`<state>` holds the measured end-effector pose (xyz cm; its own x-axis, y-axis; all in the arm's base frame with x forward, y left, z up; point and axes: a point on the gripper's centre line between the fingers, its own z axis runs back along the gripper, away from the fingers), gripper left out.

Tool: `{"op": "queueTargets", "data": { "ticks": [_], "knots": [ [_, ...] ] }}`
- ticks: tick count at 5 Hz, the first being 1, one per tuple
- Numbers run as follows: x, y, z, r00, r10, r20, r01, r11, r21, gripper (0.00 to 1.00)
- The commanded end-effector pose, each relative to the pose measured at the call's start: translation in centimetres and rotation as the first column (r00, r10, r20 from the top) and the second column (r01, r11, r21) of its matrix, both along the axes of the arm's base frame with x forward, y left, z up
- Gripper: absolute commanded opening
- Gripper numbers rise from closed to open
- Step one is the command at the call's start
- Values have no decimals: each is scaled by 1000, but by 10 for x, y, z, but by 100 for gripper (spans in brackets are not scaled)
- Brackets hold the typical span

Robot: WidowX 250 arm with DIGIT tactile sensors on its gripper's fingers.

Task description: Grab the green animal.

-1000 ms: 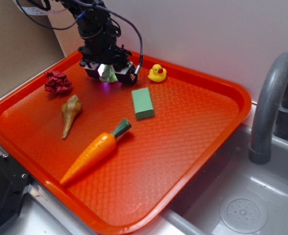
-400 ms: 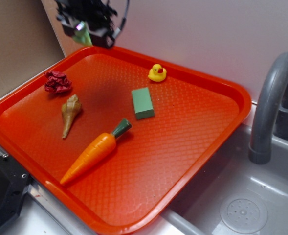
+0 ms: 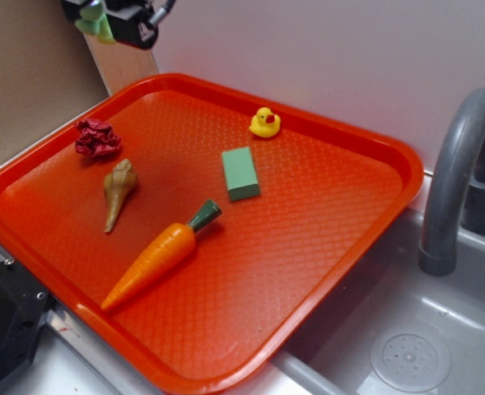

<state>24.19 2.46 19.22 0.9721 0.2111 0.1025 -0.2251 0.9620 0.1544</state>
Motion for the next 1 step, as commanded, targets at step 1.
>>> {"op": "queueTargets", "data": {
  "ticks": [1],
  "knots": [
    [-3,4,50,989,-75,131,84,995,-61,0]
  ]
}}
